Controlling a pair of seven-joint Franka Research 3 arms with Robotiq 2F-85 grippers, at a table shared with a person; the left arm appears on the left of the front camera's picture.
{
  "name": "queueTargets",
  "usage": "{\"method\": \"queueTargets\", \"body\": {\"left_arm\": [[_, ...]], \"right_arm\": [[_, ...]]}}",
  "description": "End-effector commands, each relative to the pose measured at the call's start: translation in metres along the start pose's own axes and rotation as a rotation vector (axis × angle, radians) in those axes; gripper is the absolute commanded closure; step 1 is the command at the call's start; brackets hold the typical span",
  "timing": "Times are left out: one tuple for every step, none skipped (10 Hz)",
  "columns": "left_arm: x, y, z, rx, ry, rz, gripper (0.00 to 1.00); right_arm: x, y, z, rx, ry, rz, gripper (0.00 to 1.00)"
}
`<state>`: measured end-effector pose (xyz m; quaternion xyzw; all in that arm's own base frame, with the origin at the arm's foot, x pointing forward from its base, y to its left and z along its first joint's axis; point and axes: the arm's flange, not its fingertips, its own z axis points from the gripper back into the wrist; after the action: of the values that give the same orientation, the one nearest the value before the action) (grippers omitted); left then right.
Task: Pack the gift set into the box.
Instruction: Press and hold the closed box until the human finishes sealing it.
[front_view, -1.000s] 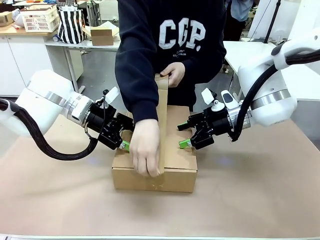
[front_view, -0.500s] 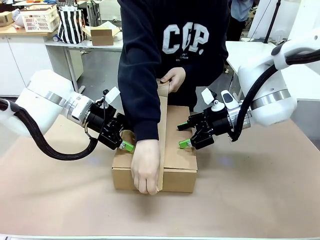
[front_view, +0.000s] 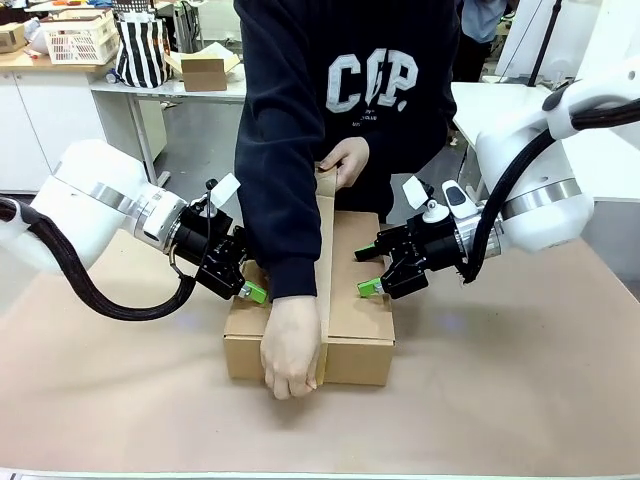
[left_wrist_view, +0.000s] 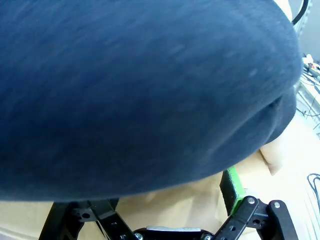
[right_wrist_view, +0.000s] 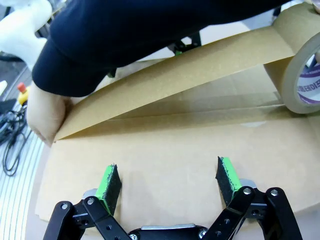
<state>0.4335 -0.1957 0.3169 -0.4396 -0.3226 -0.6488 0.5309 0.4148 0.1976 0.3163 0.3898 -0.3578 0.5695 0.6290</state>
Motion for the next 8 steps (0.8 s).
{"method": "queueTargets", "body": {"left_arm": [[-0.0020, -0.0009, -0.0005, 0.001, 0.005, 0.000, 0.00], [-0.0020, -0.0009, -0.0005, 0.001, 0.005, 0.000, 0.00], [-0.0020, -0.0009, -0.0005, 0.001, 0.005, 0.000, 0.00], [-0.0020, -0.0009, -0.0005, 0.001, 0.005, 0.000, 0.00], [-0.0020, -0.0009, -0.0005, 0.001, 0.005, 0.000, 0.00], [-0.0020, -0.0009, -0.0005, 0.001, 0.005, 0.000, 0.00], [-0.0020, -0.0009, -0.0005, 0.001, 0.005, 0.000, 0.00], [-0.0020, -0.0009, -0.0005, 0.001, 0.005, 0.000, 0.00]], "right_arm": [[-0.0027, 0.0008, 0.0000, 0.007, 0.007, -0.005, 0.00], [-0.0027, 0.0008, 0.0000, 0.007, 0.007, -0.005, 0.00], [-0.0027, 0.0008, 0.0000, 0.007, 0.007, -0.005, 0.00], [-0.0027, 0.0008, 0.0000, 0.007, 0.007, -0.005, 0.00], [-0.0027, 0.0008, 0.0000, 0.007, 0.007, -0.005, 0.00], [-0.0027, 0.0008, 0.0000, 0.007, 0.007, -0.005, 0.00], [-0.0027, 0.0008, 0.0000, 0.007, 0.007, -0.005, 0.00], [-0.0027, 0.0008, 0.0000, 0.007, 0.007, -0.005, 0.00]]}}
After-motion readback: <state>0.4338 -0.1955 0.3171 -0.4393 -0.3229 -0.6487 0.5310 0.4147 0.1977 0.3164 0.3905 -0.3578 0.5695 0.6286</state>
